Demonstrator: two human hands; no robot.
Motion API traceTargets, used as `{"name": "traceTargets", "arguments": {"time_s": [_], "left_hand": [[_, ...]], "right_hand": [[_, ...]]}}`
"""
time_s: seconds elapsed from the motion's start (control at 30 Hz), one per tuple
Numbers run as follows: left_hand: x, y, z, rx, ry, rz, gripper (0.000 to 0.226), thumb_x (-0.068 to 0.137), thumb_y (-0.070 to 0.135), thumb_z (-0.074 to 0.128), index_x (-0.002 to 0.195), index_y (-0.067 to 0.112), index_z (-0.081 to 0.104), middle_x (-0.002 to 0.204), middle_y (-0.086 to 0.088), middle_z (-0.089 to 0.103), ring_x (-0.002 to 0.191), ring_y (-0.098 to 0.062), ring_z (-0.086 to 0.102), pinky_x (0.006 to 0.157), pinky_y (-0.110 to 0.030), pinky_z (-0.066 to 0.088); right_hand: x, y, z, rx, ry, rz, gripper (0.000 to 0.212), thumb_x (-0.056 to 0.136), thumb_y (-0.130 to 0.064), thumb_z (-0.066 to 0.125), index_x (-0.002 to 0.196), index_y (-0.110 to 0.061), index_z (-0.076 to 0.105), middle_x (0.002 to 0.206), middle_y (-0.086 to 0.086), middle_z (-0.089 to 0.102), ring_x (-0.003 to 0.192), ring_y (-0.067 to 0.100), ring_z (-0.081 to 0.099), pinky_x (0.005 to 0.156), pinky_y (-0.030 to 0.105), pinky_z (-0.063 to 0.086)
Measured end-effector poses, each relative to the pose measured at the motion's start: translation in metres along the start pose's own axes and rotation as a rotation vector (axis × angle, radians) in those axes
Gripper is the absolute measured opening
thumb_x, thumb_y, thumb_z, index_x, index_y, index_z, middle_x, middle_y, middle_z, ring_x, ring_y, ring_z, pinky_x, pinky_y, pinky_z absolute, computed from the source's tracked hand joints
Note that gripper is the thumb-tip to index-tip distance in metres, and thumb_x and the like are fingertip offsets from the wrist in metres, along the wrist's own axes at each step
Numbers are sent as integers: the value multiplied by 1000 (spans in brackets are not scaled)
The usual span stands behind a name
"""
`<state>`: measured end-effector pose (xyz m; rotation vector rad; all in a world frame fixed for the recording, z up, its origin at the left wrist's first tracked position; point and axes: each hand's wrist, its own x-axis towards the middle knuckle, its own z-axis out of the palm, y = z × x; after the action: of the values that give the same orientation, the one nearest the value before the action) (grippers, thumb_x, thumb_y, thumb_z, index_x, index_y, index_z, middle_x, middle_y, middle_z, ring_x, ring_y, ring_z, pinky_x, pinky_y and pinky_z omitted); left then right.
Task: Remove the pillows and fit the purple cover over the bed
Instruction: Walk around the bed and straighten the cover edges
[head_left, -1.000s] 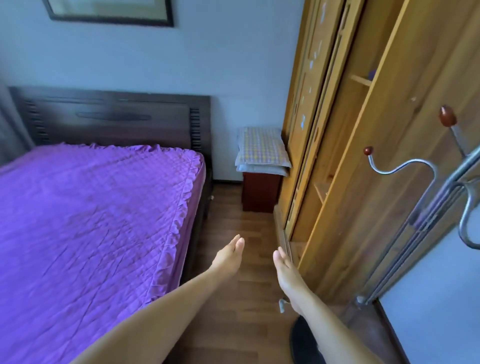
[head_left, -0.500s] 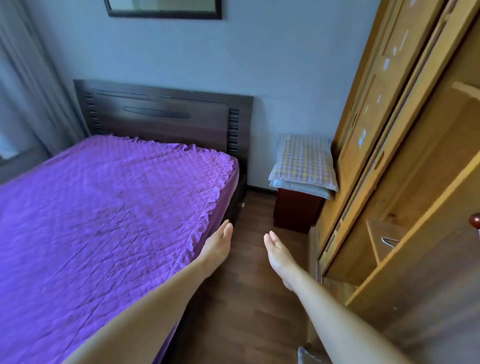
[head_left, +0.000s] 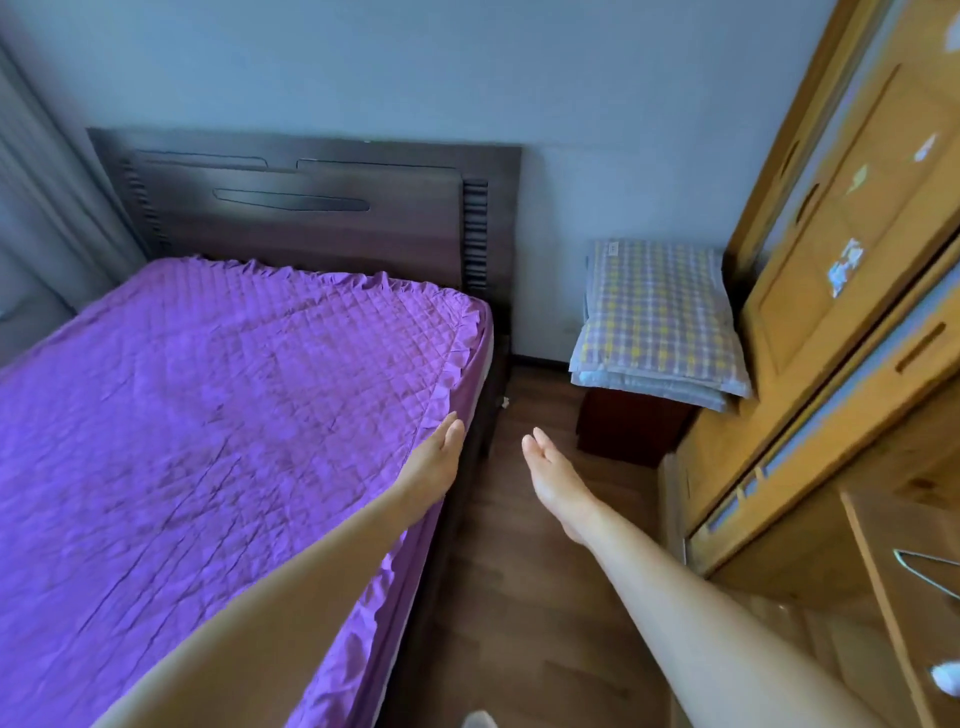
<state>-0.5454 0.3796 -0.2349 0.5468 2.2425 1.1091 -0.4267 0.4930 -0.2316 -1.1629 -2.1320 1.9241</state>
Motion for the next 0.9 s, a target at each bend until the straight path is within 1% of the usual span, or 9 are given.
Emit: {"name": "traceTargets", "arguments": {"time_s": [0.1,0.2,0.3,0.43,0.6,0.77,0.9], "left_hand": [[53,11,-4,-2,-39,-8,49,99,46,25,145,31,28,150,9,33,138,-13,30,116,-37,22],[97,20,2,26,-101,-33,50,98,47,25,145,31,27,151,10,31,139,-12,28,117,-36,19],[142,29,11,58,-117,-49,49,99,45,25,145,29,28,151,10,30,140,-12,26,116,-30,17],[214,46,29,125,-144,-47,49,100,40,24,146,24,27,152,8,28,141,-12,24,117,-30,16],[311,64,53,174,-175,-57,50,100,42,24,147,23,26,153,8,24,141,-10,21,118,-35,15],[397,80,66,194,-194,-113,50,101,42,23,147,24,25,152,10,26,141,-10,21,117,-30,14],[457,79,67,215,-189,-174,50,100,45,22,146,28,26,151,10,28,140,-11,25,114,-29,16]], "right_hand": [[48,-16,-10,53,13,21,55,101,-42,26,151,-24,13,157,-7,16,143,11,18,111,27,17],[89,-18,-21,74,15,57,55,101,-43,26,151,-25,13,157,-7,15,143,12,18,111,28,18],[132,-18,-34,98,15,92,54,101,-43,25,151,-25,12,157,-6,14,143,14,18,112,30,19],[202,-19,-54,149,2,118,54,101,-43,26,151,-25,13,157,-6,15,143,14,19,112,30,19],[298,-23,-84,179,-51,132,55,101,-45,25,151,-26,11,158,-5,13,143,15,17,113,32,20],[388,-31,-110,213,-90,168,55,101,-43,25,151,-26,11,157,-6,14,143,14,17,112,31,19],[457,-34,-113,231,-124,217,55,100,-45,25,151,-27,11,157,-7,14,143,13,16,113,31,17]]}}
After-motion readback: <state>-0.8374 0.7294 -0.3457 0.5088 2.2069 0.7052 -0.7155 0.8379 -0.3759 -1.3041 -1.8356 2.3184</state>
